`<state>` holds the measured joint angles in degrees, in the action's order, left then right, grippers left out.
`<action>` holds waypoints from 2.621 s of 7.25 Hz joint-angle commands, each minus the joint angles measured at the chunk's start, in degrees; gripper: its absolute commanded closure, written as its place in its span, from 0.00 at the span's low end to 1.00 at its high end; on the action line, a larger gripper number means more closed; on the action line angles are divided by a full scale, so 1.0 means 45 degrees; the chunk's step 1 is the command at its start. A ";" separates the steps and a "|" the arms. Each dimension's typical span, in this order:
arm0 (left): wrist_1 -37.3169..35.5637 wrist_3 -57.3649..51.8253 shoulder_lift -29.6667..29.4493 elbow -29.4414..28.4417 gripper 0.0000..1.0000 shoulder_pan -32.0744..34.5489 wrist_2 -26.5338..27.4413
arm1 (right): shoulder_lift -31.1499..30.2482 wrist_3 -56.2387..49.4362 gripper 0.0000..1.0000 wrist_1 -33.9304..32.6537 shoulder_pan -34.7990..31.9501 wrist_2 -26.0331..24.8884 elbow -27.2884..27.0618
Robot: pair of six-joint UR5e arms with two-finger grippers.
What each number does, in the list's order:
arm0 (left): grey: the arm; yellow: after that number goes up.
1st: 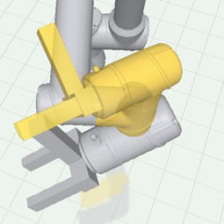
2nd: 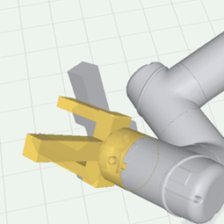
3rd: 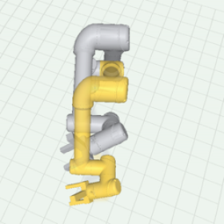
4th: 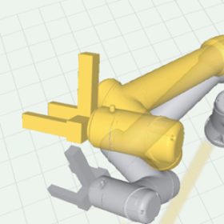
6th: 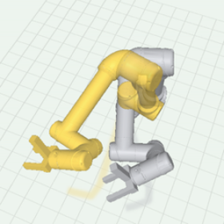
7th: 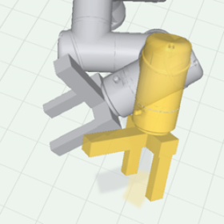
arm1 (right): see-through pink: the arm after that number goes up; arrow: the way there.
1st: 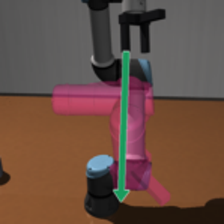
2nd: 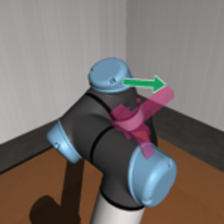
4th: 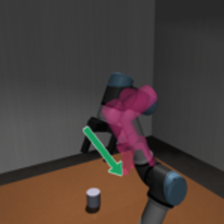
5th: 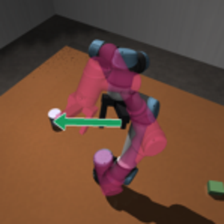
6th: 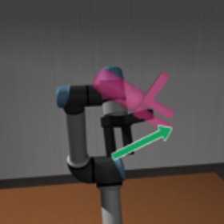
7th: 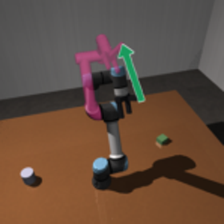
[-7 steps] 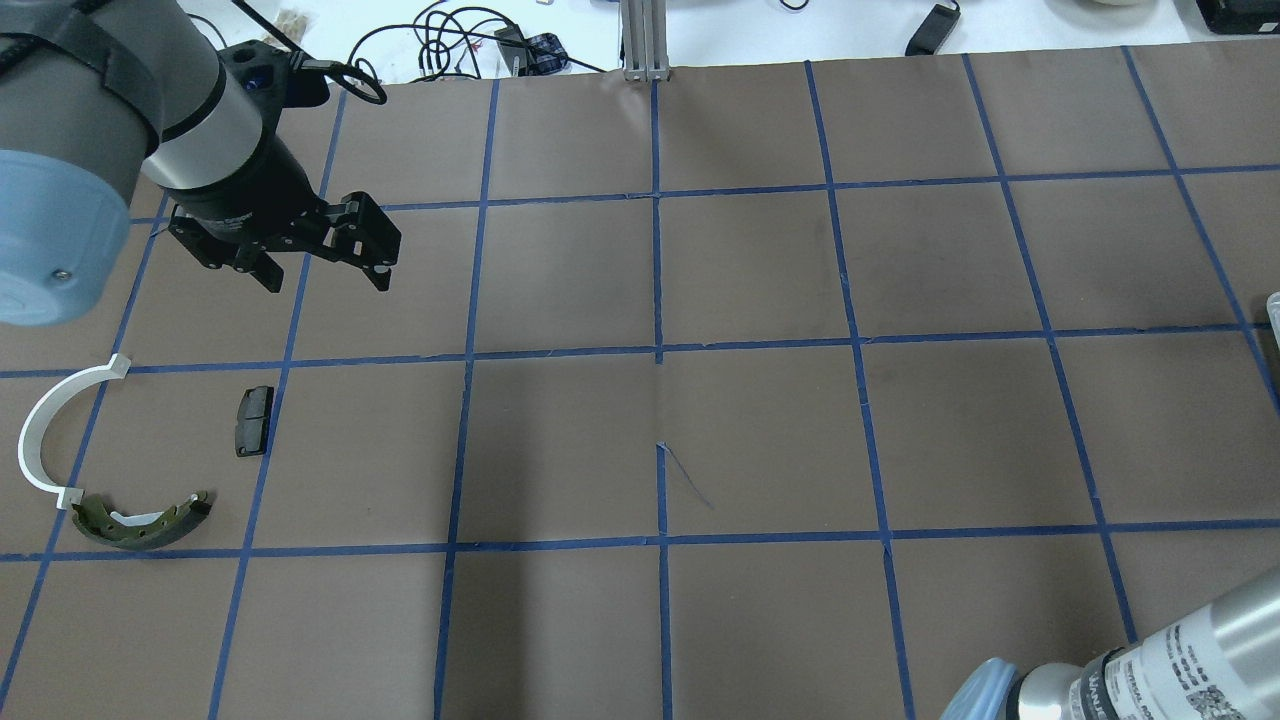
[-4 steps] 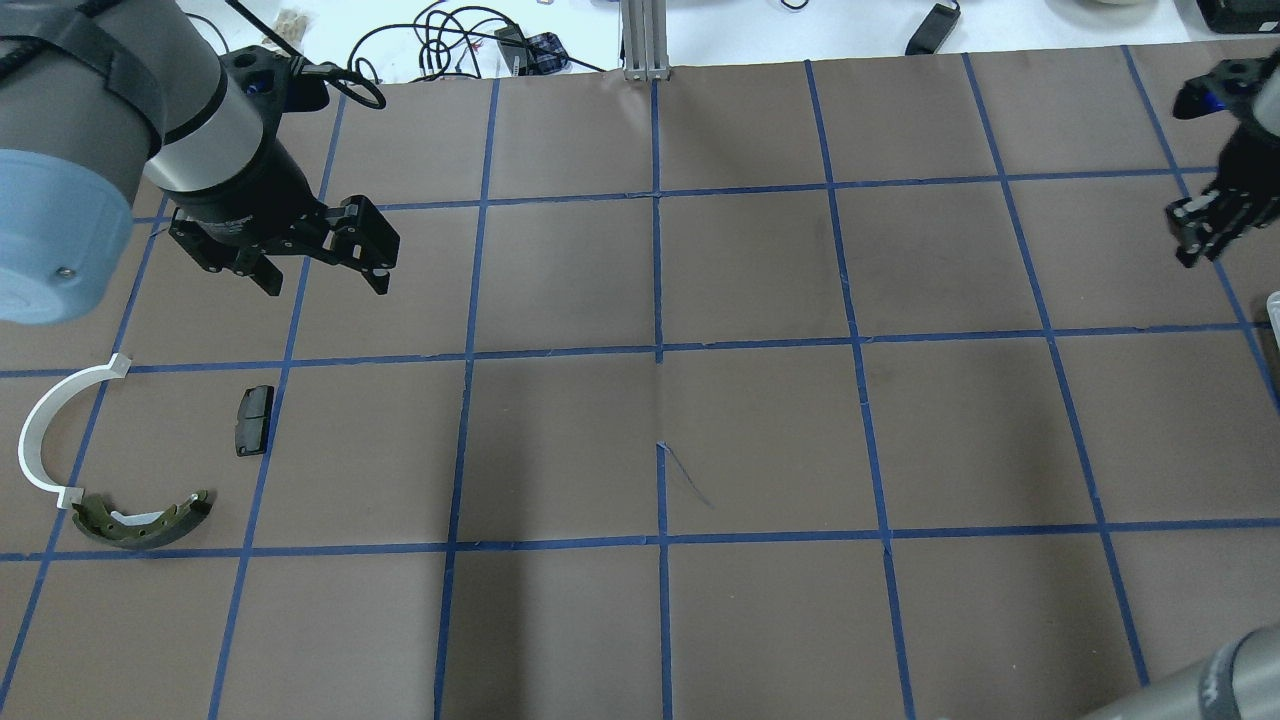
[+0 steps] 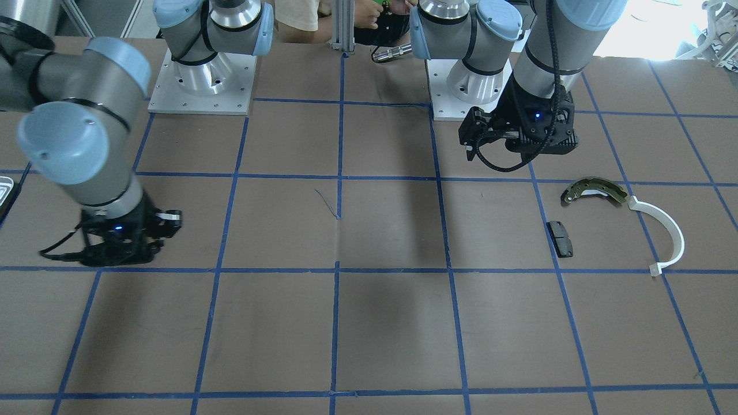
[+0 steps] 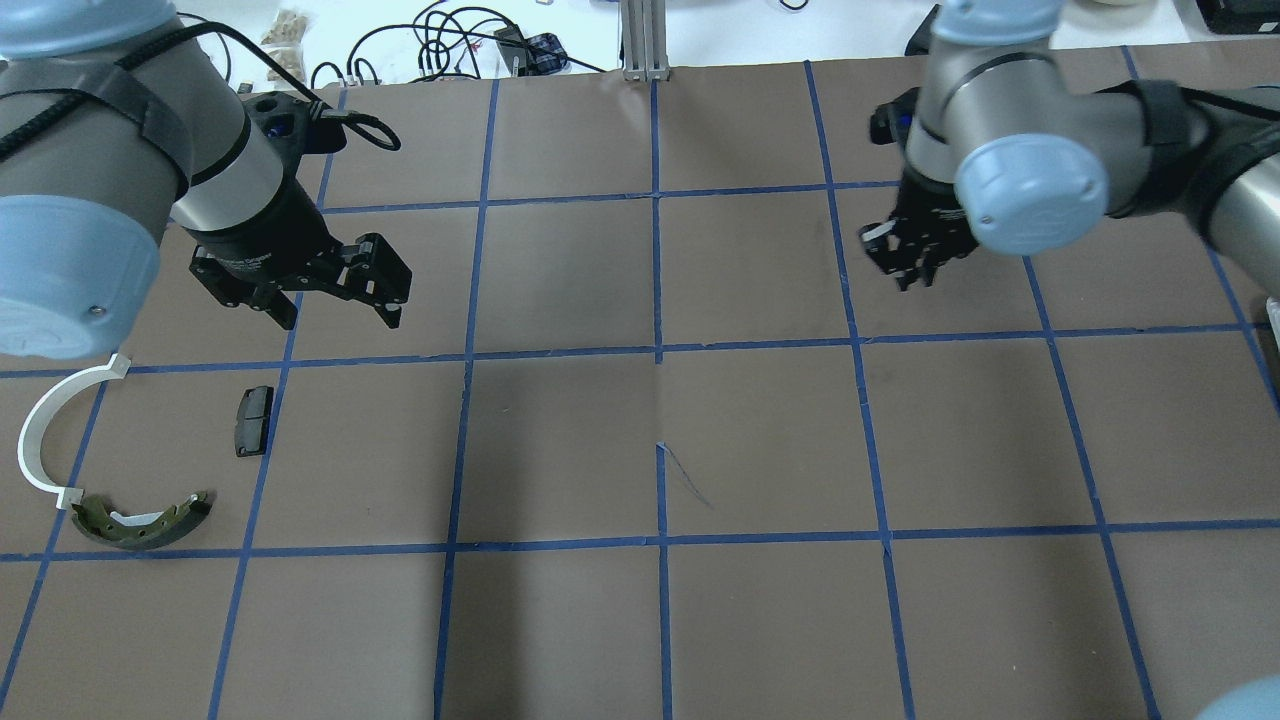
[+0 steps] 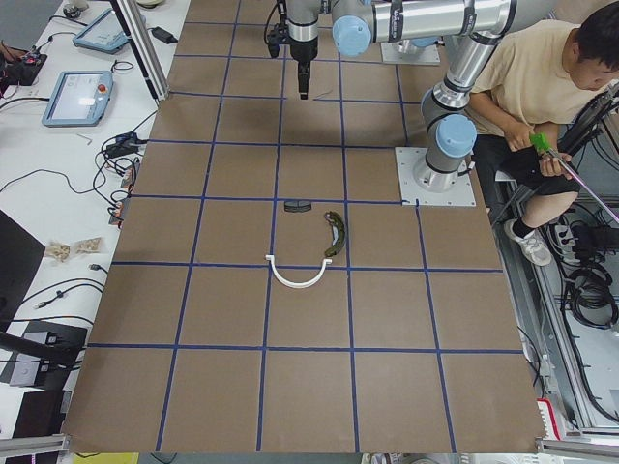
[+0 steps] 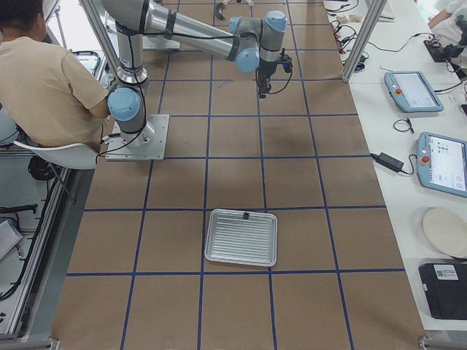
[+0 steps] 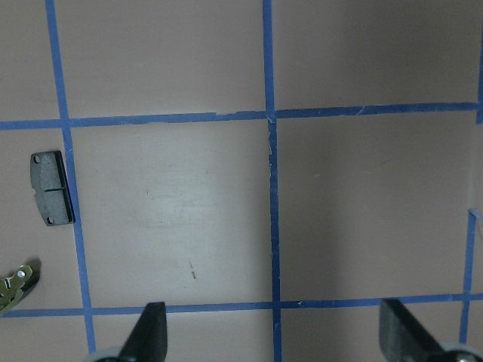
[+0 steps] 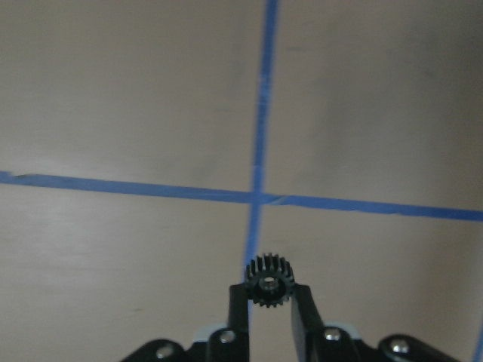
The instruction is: Place bearing gear from tray to pile
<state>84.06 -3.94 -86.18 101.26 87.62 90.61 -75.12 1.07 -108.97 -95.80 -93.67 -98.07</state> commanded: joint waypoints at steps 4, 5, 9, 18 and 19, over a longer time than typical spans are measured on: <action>0.0011 0.0055 0.0090 0.0096 0.00 -0.0077 0.0177 | 0.1747 0.6030 1.00 -0.1819 -0.4236 0.2161 -0.0081; -0.0048 0.0094 0.0089 0.0096 0.00 -0.0058 0.0061 | 0.1906 0.5994 1.00 -0.1819 -0.4258 0.2319 -0.0120; -0.0068 0.0229 0.0013 0.0154 0.00 0.0059 -0.0037 | 0.1655 0.3685 0.00 -0.4067 -0.2899 0.2010 -0.0198; -0.7069 0.1345 -0.4221 0.2087 0.00 0.4043 -0.1581 | 0.0168 -1.6144 0.00 -0.2053 0.7511 0.0661 -0.0277; -0.7466 0.1306 -0.4749 0.2088 0.00 0.4276 -0.1504 | 0.0227 -1.8939 0.00 -0.2053 0.8061 0.0622 -0.0277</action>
<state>54.38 2.14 -104.30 110.15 105.55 83.67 -74.37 -68.15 -118.12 -63.66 -90.71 -99.30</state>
